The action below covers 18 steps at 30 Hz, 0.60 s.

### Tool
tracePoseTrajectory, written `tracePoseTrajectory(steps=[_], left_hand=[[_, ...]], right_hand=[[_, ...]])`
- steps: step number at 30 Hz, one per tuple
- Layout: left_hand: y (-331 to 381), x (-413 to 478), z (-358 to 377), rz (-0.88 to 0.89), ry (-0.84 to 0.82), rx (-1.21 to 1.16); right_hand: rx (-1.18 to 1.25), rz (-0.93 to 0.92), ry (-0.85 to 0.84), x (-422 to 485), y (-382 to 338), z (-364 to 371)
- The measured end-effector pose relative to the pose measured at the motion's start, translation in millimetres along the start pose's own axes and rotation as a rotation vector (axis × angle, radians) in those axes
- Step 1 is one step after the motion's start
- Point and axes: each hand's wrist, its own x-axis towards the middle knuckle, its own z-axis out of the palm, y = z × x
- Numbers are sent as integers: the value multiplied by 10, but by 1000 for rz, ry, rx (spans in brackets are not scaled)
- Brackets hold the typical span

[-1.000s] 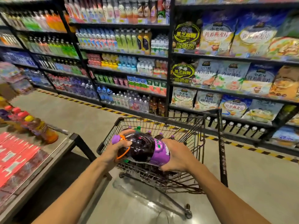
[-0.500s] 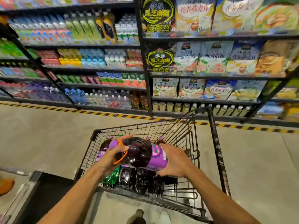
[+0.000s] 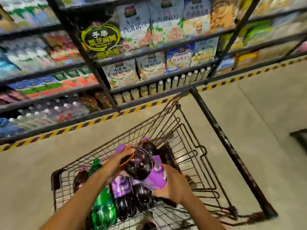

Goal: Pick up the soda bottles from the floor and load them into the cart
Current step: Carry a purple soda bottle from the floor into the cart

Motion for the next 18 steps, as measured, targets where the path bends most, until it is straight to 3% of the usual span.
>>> tracePoseTrajectory(steps=[8, 15, 18], left_hand=[[-304, 1022, 167, -193, -27, 72], [-420, 1837, 218, -326, 29, 107], [-360, 1903, 345, -315, 76, 129]], right_hand=[[110, 410, 114, 257, 202, 615], [28, 587, 203, 606, 265, 901], [-25, 577, 264, 662, 228, 927]])
